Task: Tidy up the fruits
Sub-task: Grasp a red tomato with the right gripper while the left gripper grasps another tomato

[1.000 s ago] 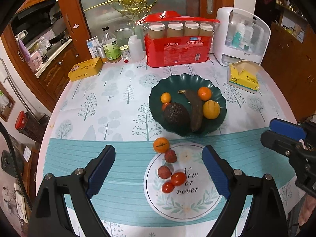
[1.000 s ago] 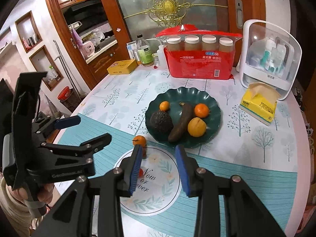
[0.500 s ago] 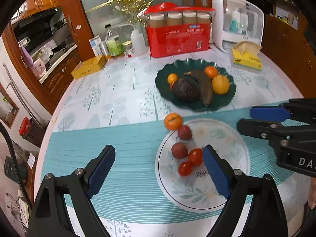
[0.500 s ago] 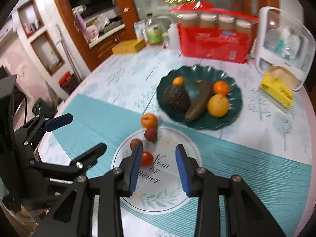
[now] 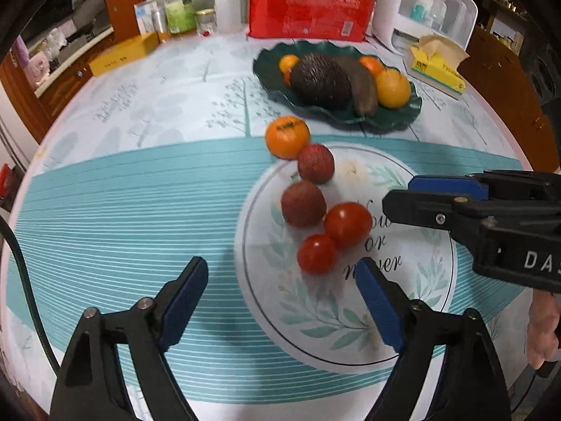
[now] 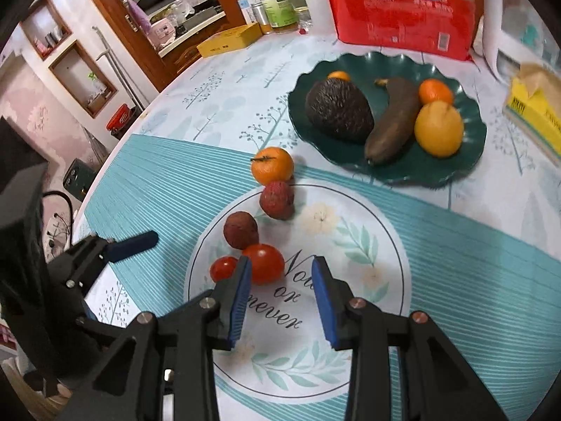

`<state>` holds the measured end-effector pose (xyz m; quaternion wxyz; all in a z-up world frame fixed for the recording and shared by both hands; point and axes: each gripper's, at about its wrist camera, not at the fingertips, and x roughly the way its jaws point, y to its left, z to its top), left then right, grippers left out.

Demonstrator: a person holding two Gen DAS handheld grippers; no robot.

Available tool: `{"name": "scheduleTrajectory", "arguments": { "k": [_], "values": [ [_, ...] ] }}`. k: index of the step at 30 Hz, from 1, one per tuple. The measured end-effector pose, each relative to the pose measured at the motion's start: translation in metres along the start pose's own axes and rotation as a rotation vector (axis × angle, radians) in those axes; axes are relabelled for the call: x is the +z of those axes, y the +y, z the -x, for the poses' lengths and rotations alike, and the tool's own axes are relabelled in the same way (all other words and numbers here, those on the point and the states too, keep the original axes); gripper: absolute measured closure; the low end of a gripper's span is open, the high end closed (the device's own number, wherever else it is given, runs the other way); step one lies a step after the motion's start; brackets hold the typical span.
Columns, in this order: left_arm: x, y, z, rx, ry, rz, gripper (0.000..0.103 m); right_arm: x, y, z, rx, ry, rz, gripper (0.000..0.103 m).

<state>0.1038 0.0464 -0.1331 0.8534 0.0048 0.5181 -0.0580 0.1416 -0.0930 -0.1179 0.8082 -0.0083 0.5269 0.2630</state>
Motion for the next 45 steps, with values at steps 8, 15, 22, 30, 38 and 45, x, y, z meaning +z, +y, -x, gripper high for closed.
{"name": "scheduleTrajectory", "arguments": {
  "k": [8,15,22,30,38,45],
  "values": [
    [0.002,0.002,-0.021,-0.043,0.027,0.029,0.042,-0.004,-0.014,-0.011,0.066,-0.017,-0.094,0.061],
    [0.004,-0.001,-0.02,-0.068,0.004,0.01,0.064,-0.001,-0.011,-0.022,0.105,-0.002,-0.107,0.057],
    [0.004,0.002,-0.017,-0.093,-0.008,0.014,0.068,0.004,-0.001,-0.037,0.093,0.028,-0.086,0.057],
    [0.002,0.003,-0.019,-0.102,-0.008,0.012,0.07,0.003,0.002,-0.046,0.082,0.036,-0.083,0.059],
    [0.004,0.002,-0.019,-0.113,-0.009,0.016,0.071,-0.003,0.002,-0.039,0.002,0.034,-0.056,0.067],
    [0.003,-0.006,-0.019,-0.122,-0.008,-0.006,0.074,-0.011,-0.007,-0.026,-0.058,0.021,-0.059,0.067]
  ]
}}
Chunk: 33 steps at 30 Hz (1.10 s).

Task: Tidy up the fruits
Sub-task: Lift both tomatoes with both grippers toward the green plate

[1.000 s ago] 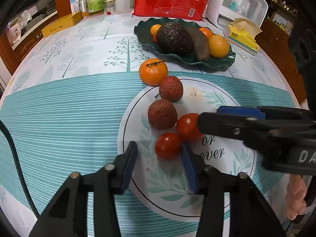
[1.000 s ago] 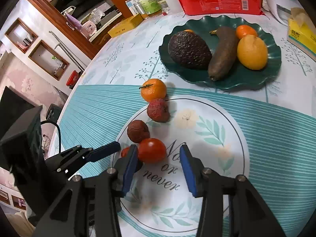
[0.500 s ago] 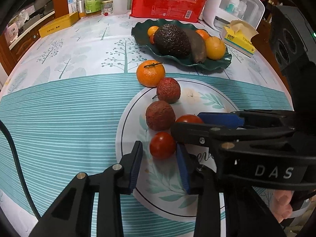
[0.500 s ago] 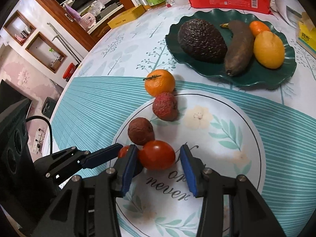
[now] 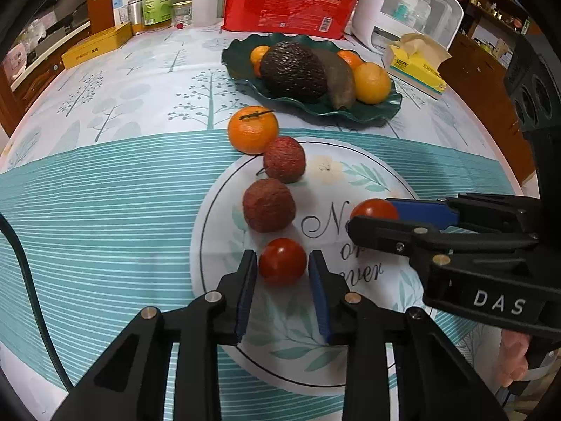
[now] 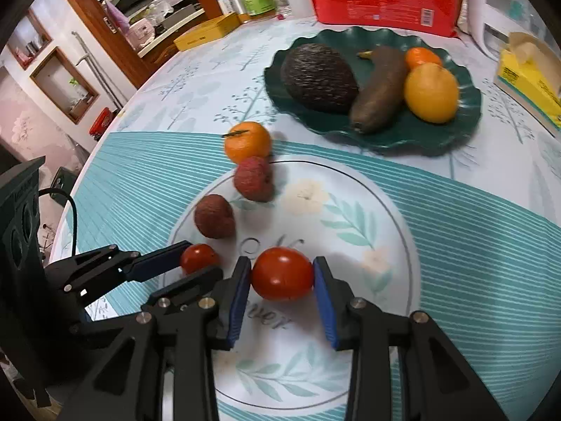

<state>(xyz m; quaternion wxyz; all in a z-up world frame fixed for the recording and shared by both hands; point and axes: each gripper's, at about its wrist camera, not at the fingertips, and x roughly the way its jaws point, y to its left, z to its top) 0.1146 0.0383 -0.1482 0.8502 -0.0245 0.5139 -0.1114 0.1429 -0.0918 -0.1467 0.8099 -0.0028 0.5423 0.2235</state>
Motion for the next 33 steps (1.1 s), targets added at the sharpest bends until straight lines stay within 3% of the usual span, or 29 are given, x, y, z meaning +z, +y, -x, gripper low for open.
{"name": "scheduleTrajectory", "arguments": {
  "k": [18,24,33],
  "values": [
    [0.0,-0.004,-0.002,0.02,-0.015,0.001,0.078,-0.008,-0.01,0.002,0.016,-0.002,-0.015,0.067],
    [-0.001,-0.003,-0.001,-0.01,-0.024,0.008,0.079,-0.01,-0.012,0.002,0.025,-0.009,-0.024,0.067],
    [0.003,-0.015,0.027,-0.02,-0.06,-0.009,0.079,-0.015,-0.01,0.018,0.029,-0.026,-0.04,0.067]
  ]
}}
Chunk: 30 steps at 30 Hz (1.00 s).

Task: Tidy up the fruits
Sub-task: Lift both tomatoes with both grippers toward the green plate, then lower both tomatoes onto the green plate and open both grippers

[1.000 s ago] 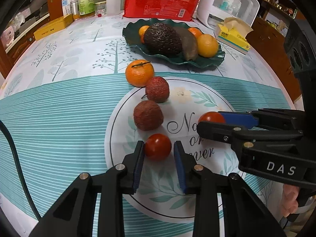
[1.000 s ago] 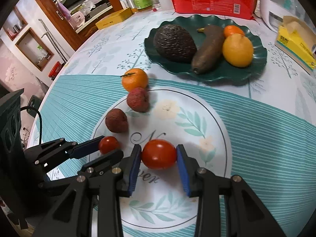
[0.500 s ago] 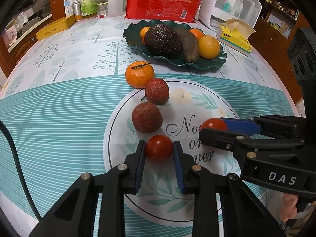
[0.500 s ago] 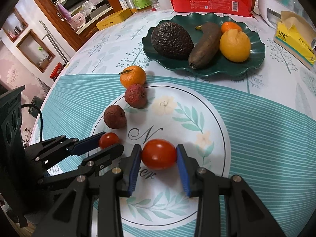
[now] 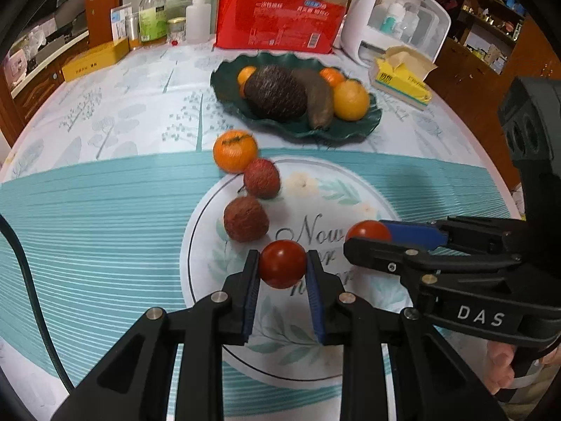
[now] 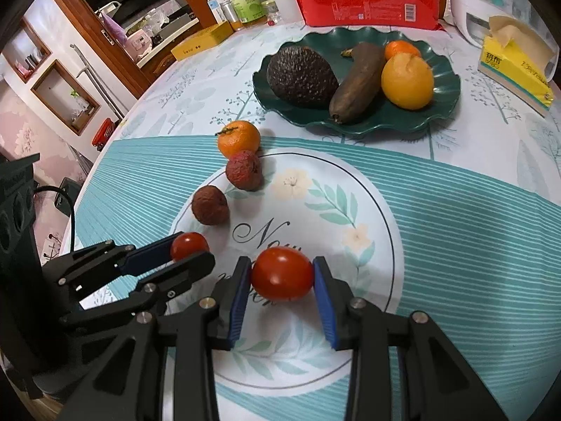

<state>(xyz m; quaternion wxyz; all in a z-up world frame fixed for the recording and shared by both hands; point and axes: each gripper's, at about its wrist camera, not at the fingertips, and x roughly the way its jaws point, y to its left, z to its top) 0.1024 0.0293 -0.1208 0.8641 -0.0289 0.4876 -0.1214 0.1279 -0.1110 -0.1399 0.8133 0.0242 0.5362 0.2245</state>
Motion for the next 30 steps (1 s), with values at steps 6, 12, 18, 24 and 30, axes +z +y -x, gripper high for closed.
{"name": "scheduleTrajectory", "arguments": {
  "k": [6,12,18,24,30],
  "values": [
    [0.022,-0.01,0.035,-0.027,-0.032,-0.01,0.079,0.003,0.0,0.041,0.003,-0.057,-0.015,0.067],
    [0.067,-0.03,0.086,0.004,-0.089,-0.093,0.079,0.032,-0.005,0.104,-0.053,-0.148,-0.02,0.067],
    [0.134,-0.052,0.152,0.078,-0.22,-0.176,0.079,0.088,0.003,0.194,-0.12,-0.297,0.008,0.067],
    [0.202,-0.053,0.179,0.12,-0.257,-0.146,0.079,0.142,0.01,0.256,-0.197,-0.422,-0.003,0.067],
    [0.242,-0.045,0.123,0.157,-0.164,-0.118,0.079,0.188,-0.006,0.252,-0.247,-0.423,-0.032,0.067]
  ]
}}
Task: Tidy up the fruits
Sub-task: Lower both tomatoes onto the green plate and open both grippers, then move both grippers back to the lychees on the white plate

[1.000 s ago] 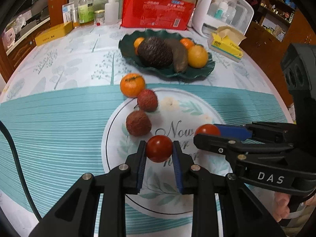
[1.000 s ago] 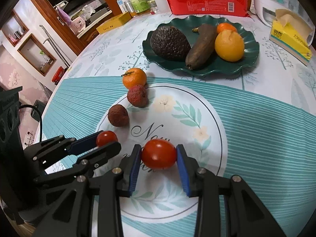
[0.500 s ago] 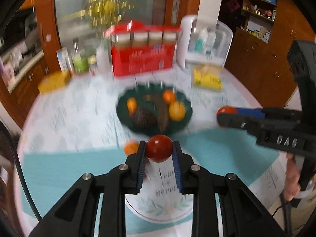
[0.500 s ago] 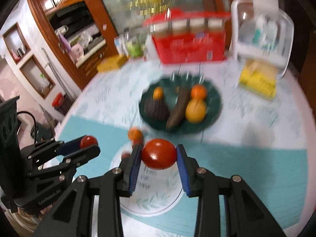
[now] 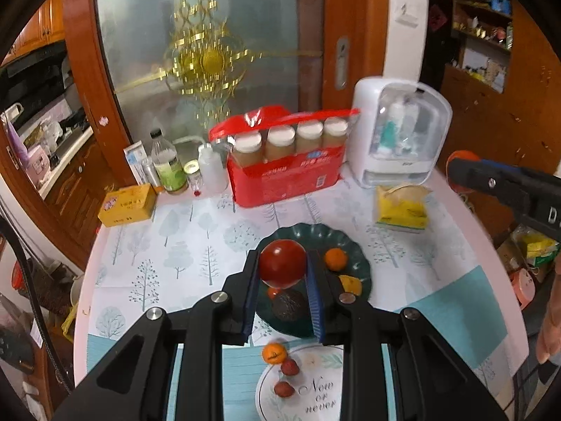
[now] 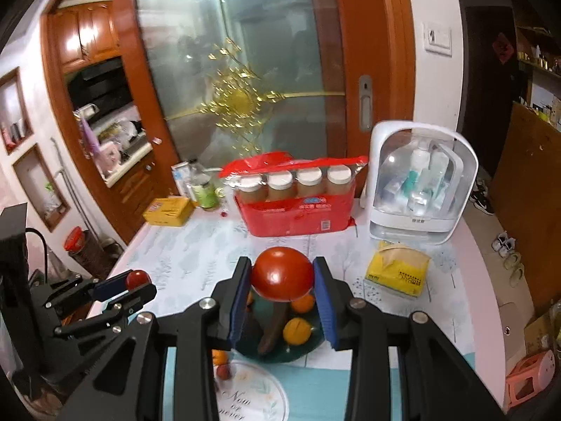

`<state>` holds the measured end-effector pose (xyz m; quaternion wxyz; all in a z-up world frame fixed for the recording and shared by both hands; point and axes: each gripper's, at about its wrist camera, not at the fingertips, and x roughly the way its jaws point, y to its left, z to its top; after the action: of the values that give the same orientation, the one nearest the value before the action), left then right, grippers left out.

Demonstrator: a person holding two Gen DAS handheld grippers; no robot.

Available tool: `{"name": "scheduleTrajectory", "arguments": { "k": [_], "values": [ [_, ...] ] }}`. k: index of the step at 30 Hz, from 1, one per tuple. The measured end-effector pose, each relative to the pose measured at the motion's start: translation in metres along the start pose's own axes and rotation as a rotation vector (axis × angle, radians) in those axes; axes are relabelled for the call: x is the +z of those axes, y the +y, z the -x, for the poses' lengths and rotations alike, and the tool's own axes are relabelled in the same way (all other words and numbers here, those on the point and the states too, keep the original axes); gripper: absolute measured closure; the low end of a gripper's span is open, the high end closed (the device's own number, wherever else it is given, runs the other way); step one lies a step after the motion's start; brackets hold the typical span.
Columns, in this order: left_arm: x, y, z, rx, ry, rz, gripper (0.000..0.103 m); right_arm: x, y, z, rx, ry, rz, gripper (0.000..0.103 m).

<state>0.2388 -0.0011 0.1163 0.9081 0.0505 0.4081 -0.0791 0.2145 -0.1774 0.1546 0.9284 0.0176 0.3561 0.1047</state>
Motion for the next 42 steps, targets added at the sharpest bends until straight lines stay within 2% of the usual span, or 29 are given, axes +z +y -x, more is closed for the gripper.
{"name": "scheduleTrajectory", "arguments": {
  "k": [3,8,13,19,23,24,26,27,28,30,34,42],
  "values": [
    [-0.001,-0.001,-0.051,0.006,0.058,0.012,0.079,-0.005,-0.008,-0.052,-0.015,0.098,-0.01,0.067],
    [-0.013,-0.003,-0.141,-0.003,0.161,0.037,0.079,-0.045,-0.022,-0.145,0.014,0.264,-0.034,0.067],
    [-0.031,-0.006,-0.212,-0.015,0.261,0.064,0.079,-0.085,-0.035,-0.222,0.028,0.409,-0.047,0.067],
    [-0.051,-0.013,-0.262,-0.019,0.335,0.063,0.079,-0.107,-0.045,-0.262,0.035,0.476,-0.076,0.067],
    [-0.057,-0.015,-0.276,-0.026,0.366,0.057,0.078,-0.111,-0.047,-0.275,0.027,0.5,-0.093,0.066],
    [-0.058,-0.015,-0.276,-0.03,0.372,0.054,0.075,-0.112,-0.048,-0.276,0.026,0.507,-0.1,0.065],
    [-0.059,-0.015,-0.274,-0.039,0.37,0.055,0.062,-0.114,-0.049,-0.279,0.026,0.52,-0.114,0.062],
    [-0.058,-0.015,-0.272,-0.04,0.368,0.055,0.049,-0.114,-0.05,-0.28,0.029,0.524,-0.118,0.06],
    [-0.058,-0.014,-0.27,-0.023,0.36,0.056,0.042,-0.115,-0.049,-0.28,0.028,0.525,-0.118,0.059],
    [-0.056,-0.012,-0.264,-0.003,0.342,0.056,0.036,-0.115,-0.05,-0.278,0.016,0.518,-0.122,0.057],
    [-0.054,-0.007,-0.252,-0.006,0.328,0.069,0.031,-0.114,-0.052,-0.271,0.024,0.505,-0.141,0.057],
    [-0.054,-0.003,-0.215,0.044,0.313,0.049,0.025,-0.11,-0.043,-0.245,0.023,0.48,-0.115,0.057]
  ]
}}
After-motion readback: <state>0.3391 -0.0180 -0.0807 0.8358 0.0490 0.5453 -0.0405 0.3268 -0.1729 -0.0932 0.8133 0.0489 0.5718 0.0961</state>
